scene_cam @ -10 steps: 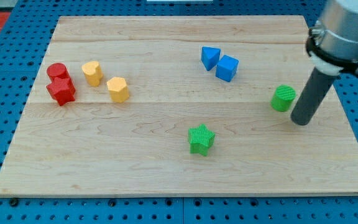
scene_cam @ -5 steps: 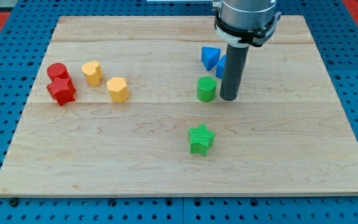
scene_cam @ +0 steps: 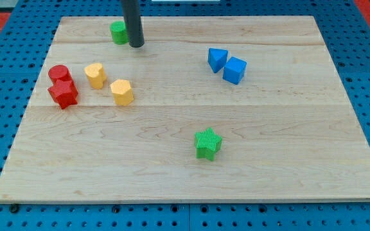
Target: Push the green circle towards top left
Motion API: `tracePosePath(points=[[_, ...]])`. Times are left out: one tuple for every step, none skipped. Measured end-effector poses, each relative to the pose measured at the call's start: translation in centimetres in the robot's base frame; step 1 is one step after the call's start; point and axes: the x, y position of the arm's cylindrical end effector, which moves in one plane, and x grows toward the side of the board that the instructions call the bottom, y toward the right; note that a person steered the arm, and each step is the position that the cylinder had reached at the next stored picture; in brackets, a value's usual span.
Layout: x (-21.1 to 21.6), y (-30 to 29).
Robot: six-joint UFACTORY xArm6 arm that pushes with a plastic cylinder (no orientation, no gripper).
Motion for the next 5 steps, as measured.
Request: tracePosePath(points=[[-2.9,0.0],[-4.2,-3.8],[-3.9,-6.4],[-3.3,-3.9],[-3.3,0.1]])
